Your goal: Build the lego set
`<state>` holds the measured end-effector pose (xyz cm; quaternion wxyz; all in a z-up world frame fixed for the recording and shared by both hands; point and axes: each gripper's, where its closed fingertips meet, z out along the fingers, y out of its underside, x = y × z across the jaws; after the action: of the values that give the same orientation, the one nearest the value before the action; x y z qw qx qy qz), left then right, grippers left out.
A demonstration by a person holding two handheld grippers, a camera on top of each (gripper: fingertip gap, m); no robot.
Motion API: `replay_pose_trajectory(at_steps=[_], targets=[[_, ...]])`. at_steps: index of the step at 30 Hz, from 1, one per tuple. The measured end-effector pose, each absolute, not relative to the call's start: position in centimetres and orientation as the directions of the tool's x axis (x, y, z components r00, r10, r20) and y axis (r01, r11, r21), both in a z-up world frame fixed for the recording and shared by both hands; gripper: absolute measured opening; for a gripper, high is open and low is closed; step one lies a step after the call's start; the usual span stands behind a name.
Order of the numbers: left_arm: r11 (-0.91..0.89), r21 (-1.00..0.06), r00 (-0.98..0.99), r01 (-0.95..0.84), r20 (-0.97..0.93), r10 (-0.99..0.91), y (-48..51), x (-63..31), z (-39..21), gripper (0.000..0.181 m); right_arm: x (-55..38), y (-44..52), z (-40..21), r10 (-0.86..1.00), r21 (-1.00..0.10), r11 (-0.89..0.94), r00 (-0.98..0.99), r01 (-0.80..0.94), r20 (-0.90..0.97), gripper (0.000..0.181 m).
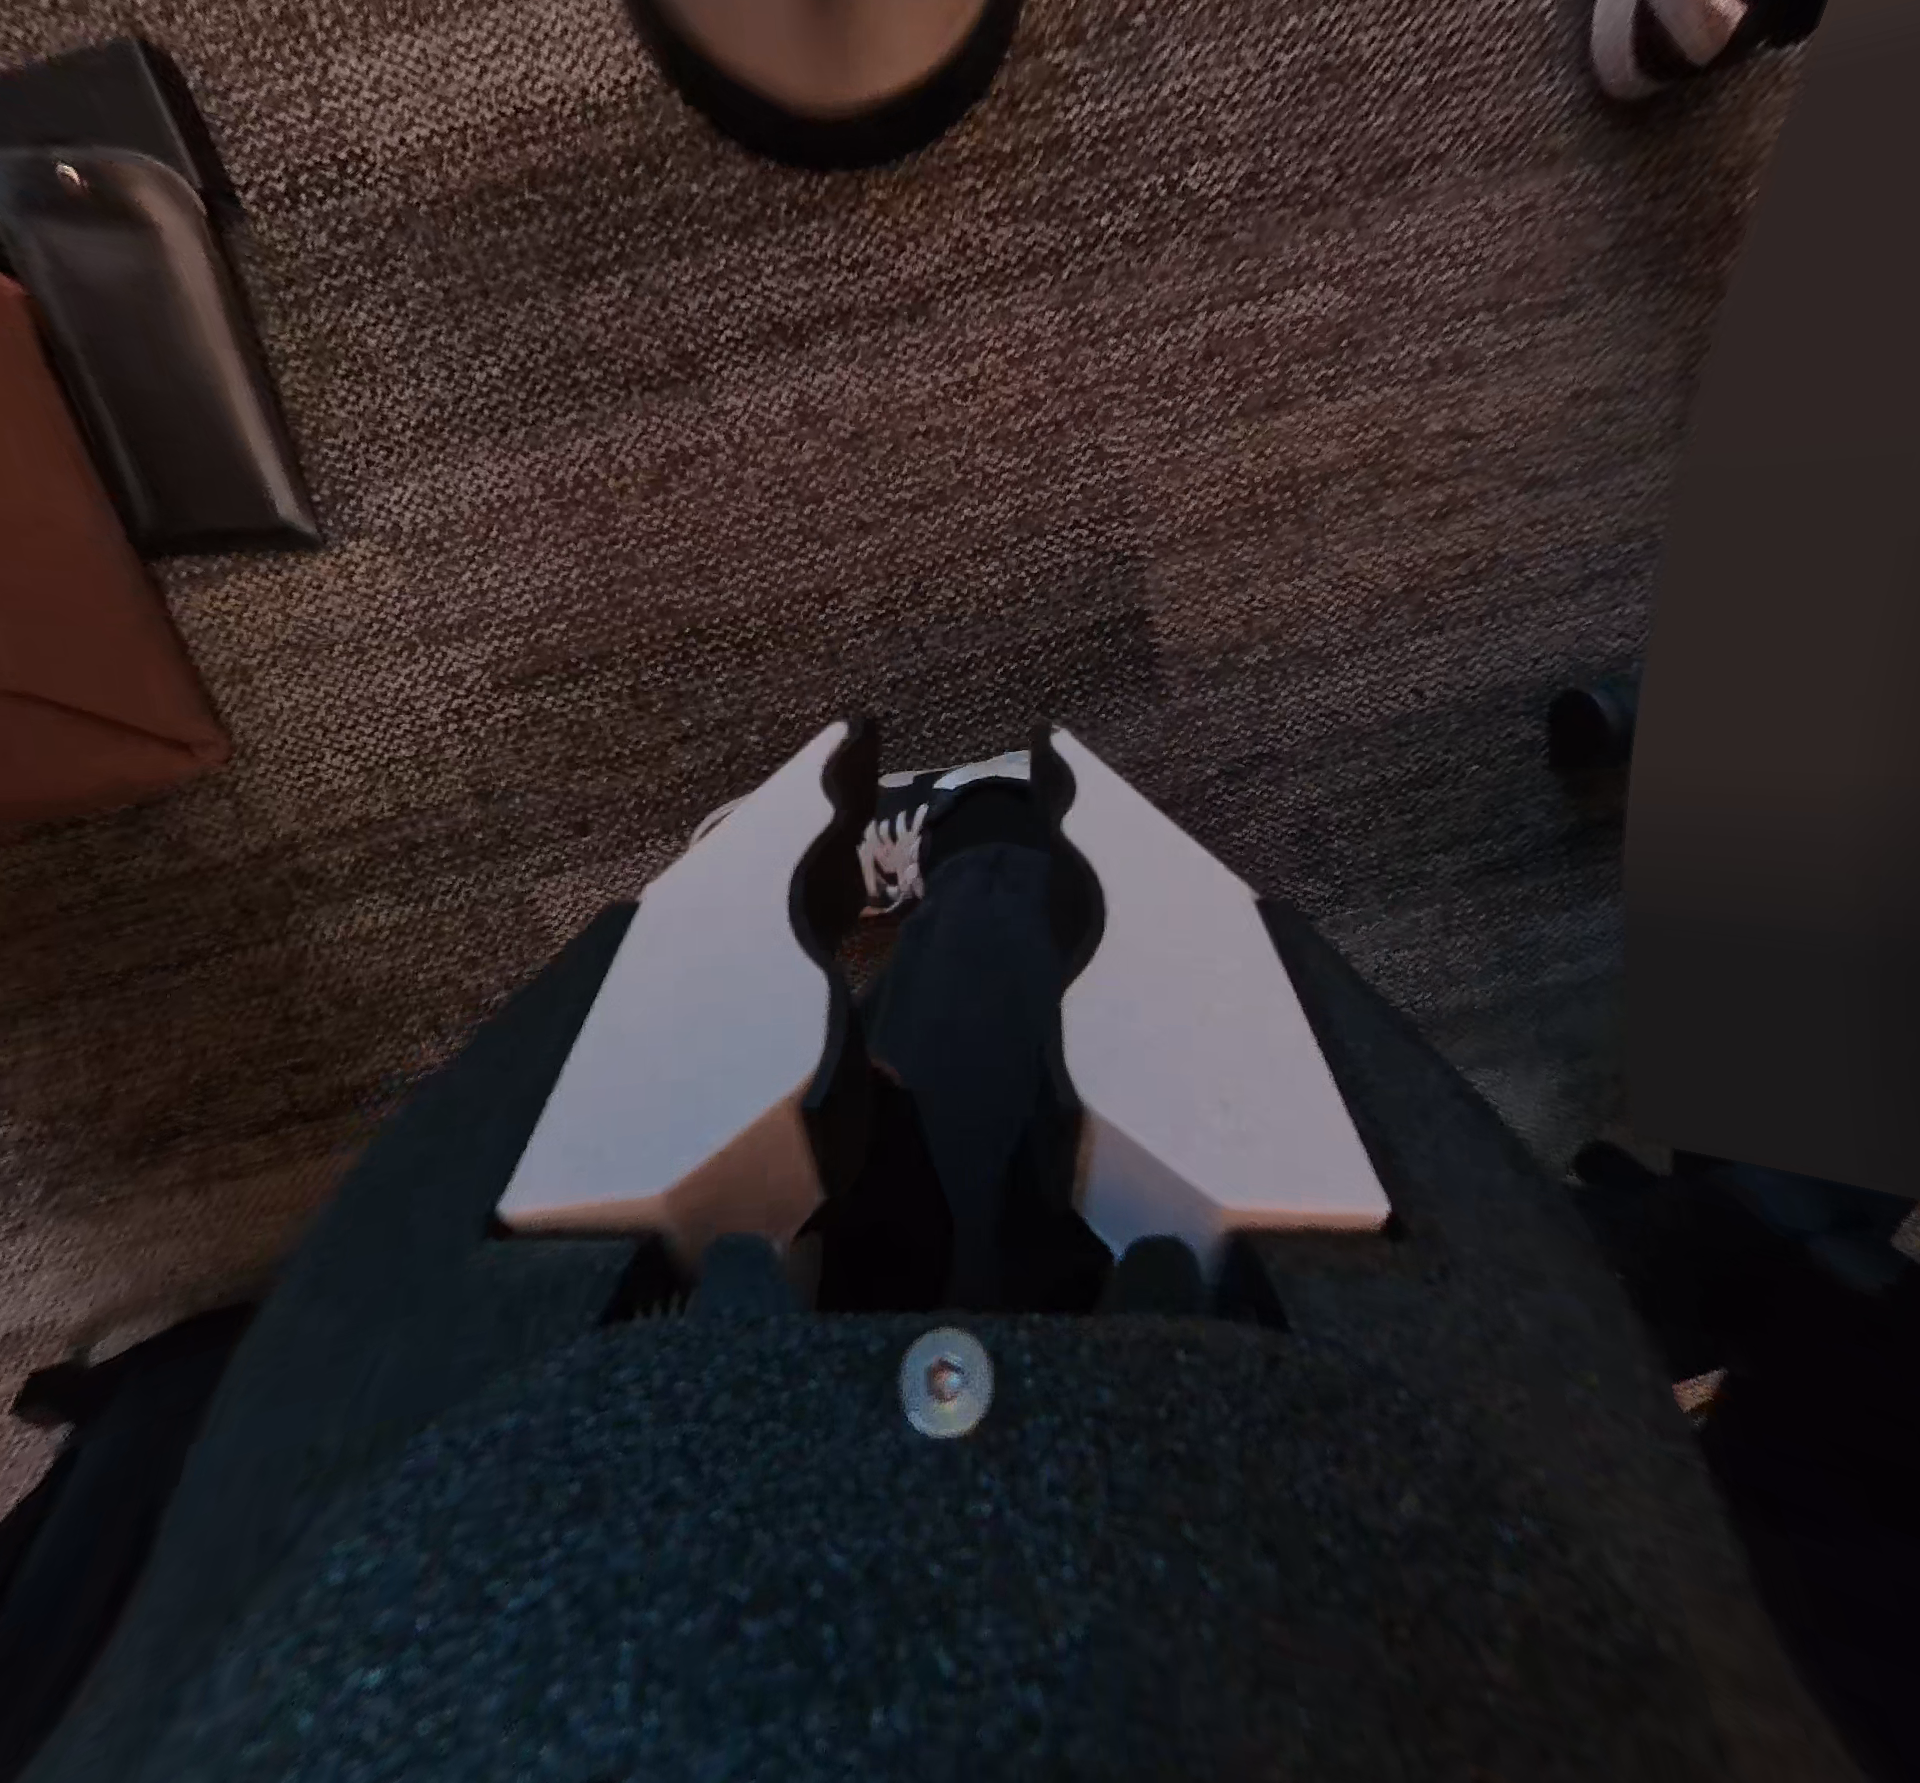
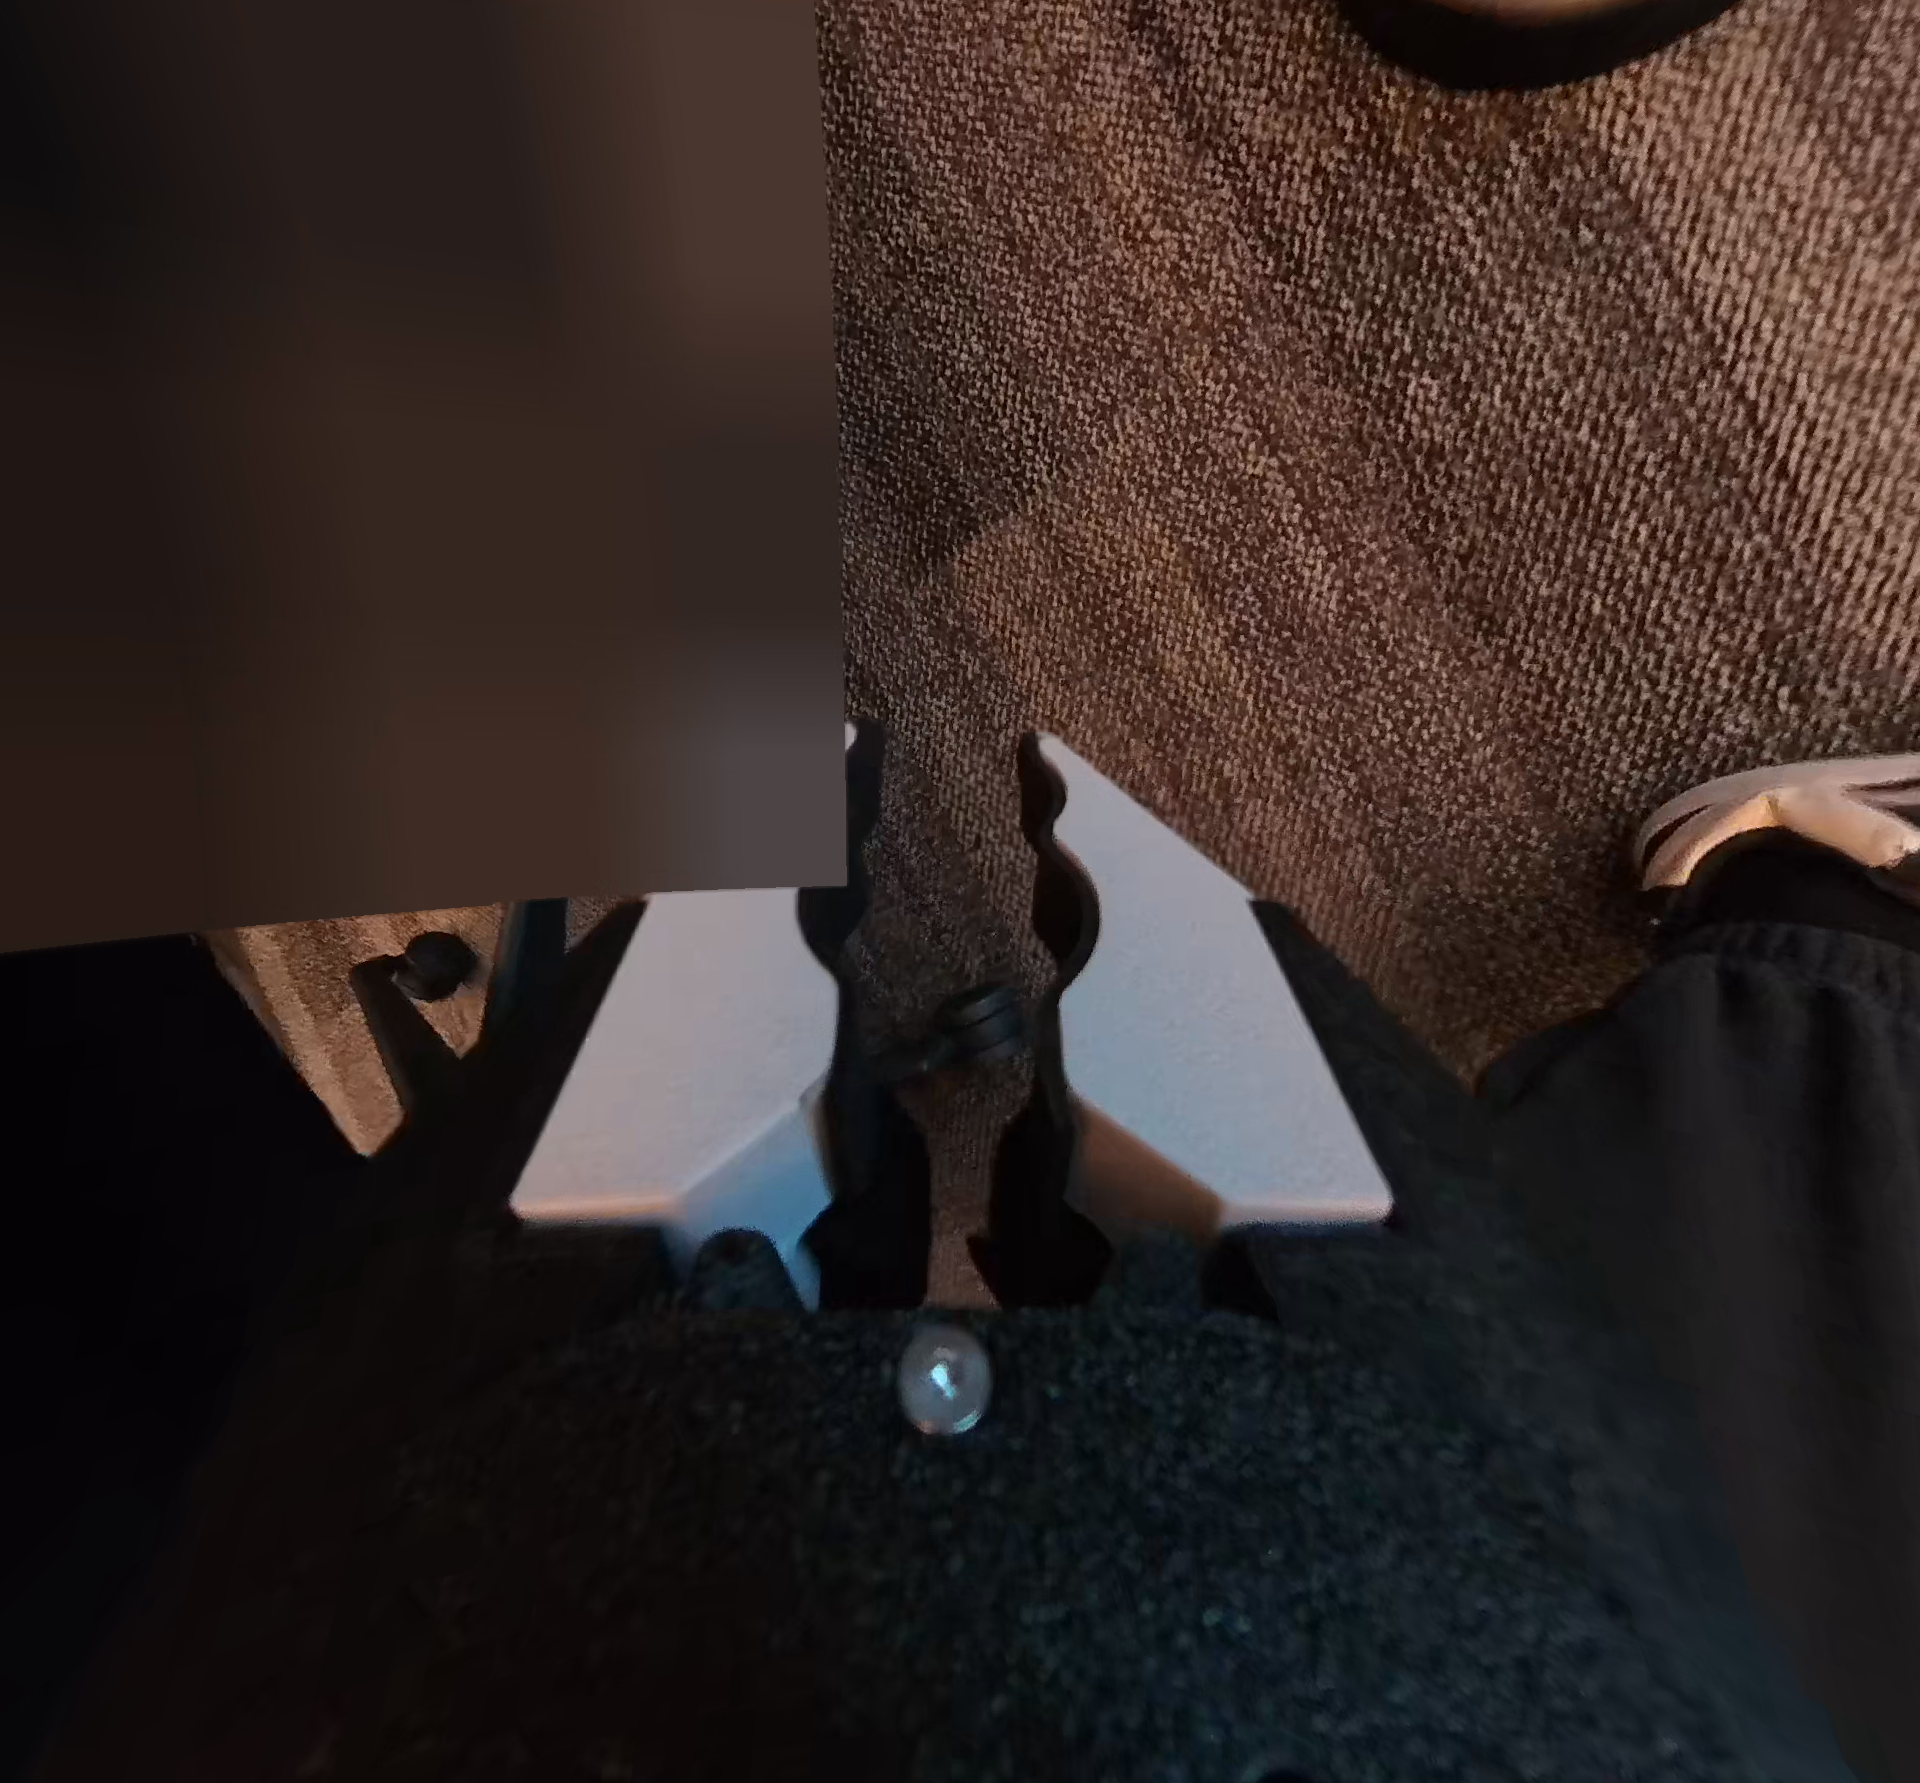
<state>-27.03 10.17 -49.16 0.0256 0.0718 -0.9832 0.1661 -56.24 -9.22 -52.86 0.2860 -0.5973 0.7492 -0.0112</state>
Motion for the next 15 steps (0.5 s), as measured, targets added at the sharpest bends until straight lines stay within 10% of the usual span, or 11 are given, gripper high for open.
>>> replay_pose_trajectory(at_steps=[15], targets=[[0.75,-0.523,-0.811,-0.405,-0.172,-0.558,13.4,-17.9,-43.7,0.039,-46.5,-3.0,-48.8,-0.947,-0.631,0.183,0.037,-0.754,-0.318,0.029]])
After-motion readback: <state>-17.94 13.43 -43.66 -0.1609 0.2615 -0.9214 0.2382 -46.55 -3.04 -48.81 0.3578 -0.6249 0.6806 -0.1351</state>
